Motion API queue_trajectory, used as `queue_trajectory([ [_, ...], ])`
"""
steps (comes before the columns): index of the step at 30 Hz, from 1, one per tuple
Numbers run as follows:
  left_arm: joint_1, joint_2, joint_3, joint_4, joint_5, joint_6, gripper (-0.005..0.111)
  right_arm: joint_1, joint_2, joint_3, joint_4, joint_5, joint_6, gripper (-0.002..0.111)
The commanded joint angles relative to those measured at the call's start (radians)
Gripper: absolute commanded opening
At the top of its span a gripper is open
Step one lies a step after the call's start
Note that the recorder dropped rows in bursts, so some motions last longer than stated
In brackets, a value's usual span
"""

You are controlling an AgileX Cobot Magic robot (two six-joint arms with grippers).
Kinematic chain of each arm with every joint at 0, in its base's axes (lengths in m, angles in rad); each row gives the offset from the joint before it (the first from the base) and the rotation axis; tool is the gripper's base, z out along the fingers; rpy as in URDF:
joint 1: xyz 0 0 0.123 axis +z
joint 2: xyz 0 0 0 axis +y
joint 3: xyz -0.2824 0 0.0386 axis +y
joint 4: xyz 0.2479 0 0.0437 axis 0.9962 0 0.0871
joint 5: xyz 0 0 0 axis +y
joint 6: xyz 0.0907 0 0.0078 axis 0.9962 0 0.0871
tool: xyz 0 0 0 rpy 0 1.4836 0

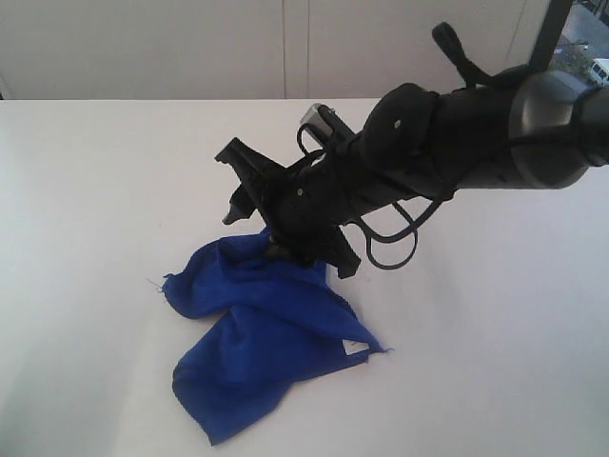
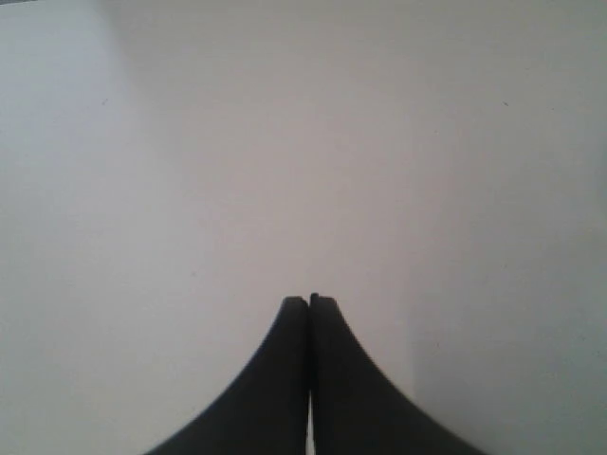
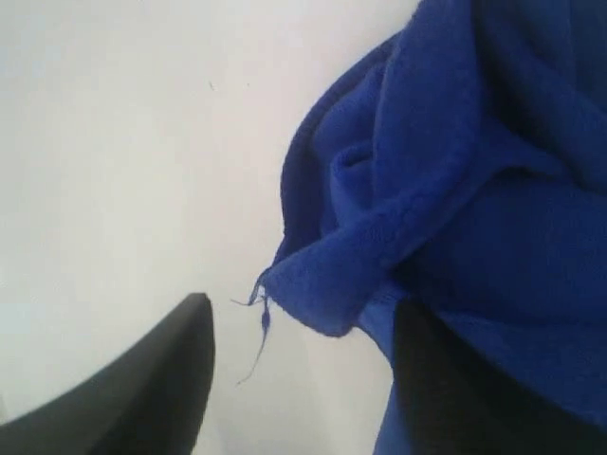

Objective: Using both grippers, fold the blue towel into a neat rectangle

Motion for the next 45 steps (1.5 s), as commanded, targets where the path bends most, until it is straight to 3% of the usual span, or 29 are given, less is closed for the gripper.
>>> queue_trajectory([
  [1, 0.002, 0.007, -0.007, -0.007, 0.003, -0.001, 0.000, 0.000, 0.011, 0.004, -0.010, -0.021, 0.015, 0.053],
  [18, 0.002, 0.007, -0.007, -0.007, 0.003, -0.001, 0.000, 0.027, 0.056, 0.004, 0.065, -0.110, 0.031, 0.050],
  [21, 0.002, 0.007, -0.007, -0.007, 0.003, -0.001, 0.000, 0.029, 0.056, 0.004, 0.066, -0.116, 0.031, 0.043],
  [26, 0.002, 0.007, -0.007, -0.007, 0.003, -0.001, 0.000, 0.029, 0.056, 0.004, 0.066, -0.119, 0.031, 0.012],
  [29, 0.002, 0.007, -0.007, -0.007, 0.003, -0.001, 0.000, 0.029, 0.056, 0.004, 0.060, -0.123, 0.031, 0.000],
  [33, 0.002, 0.007, -0.007, -0.007, 0.003, -0.001, 0.000, 0.029, 0.054, 0.004, 0.019, -0.133, 0.031, 0.000],
  [36, 0.002, 0.007, -0.007, -0.007, 0.003, -0.001, 0.000, 0.009, -0.008, 0.004, -0.174, -0.098, 0.031, 0.000],
  [41, 0.002, 0.007, -0.007, -0.007, 0.003, -0.001, 0.000, -0.076, -0.170, 0.004, -0.675, 0.193, 0.022, 0.000],
  [45, 0.002, 0.007, -0.007, -0.007, 0.003, -0.001, 0.000, -0.113, -0.282, 0.016, -0.951, 0.331, 0.022, 0.000],
])
